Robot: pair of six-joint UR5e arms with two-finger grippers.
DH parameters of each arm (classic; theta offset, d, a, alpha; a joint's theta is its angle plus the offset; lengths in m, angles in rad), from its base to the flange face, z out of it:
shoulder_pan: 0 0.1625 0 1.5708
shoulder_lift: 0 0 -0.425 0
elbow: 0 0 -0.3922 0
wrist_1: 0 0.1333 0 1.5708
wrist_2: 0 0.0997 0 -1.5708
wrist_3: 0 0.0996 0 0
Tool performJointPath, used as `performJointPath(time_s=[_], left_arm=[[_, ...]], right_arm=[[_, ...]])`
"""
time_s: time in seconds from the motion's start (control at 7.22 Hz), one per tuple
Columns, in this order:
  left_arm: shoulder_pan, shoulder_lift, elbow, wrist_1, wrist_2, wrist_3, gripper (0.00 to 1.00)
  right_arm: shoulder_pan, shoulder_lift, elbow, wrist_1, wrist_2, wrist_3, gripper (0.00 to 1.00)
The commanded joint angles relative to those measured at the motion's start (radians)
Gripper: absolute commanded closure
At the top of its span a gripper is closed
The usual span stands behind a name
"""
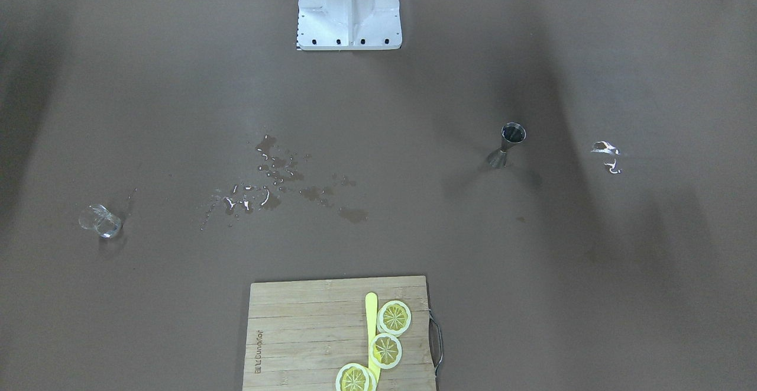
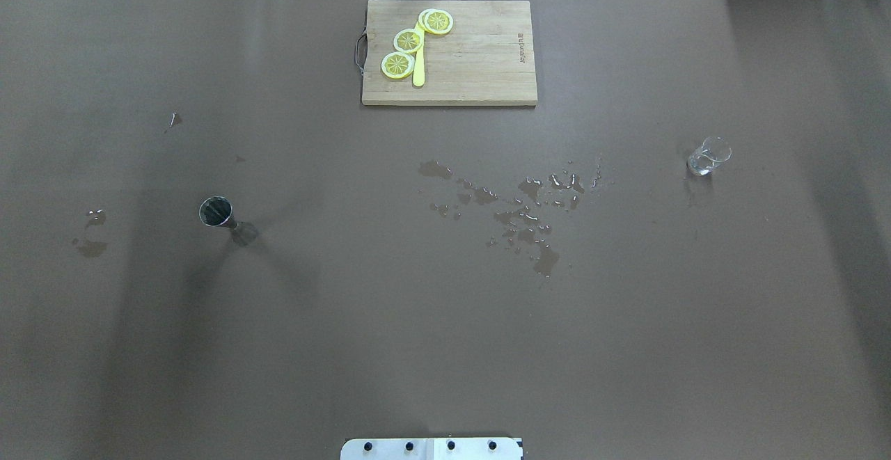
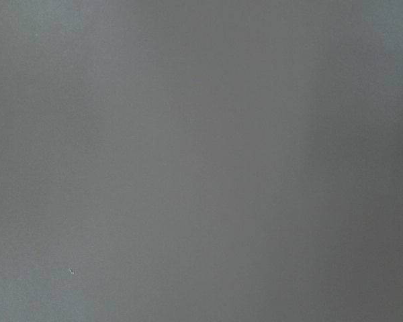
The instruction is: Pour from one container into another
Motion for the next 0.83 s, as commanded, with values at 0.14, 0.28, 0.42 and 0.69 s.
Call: performJointPath(time_s=[0.14, 0.28, 0.42, 0.69], left_arm=[[0.0, -0.001, 0.0, 0.0, 0.0, 0.0, 0.01], [0.002, -0.001, 0.0, 0.0, 0.0, 0.0, 0.01], [0.0, 0.0, 0.002, 0.0, 0.0, 0.0, 0.01], [-0.027, 0.013, 0.0, 0.0, 0.0, 0.0, 0.01]], right_arm=[[0.0, 0.001, -0.001, 0.0, -0.002, -0.001, 0.0], [0.0, -0.001, -0.001, 0.0, 0.0, -0.001, 0.0], [0.0, 0.001, -0.001, 0.0, 0.0, -0.001, 0.0], [0.0, -0.001, -0.003, 0.0, 0.0, -0.001, 0.0]])
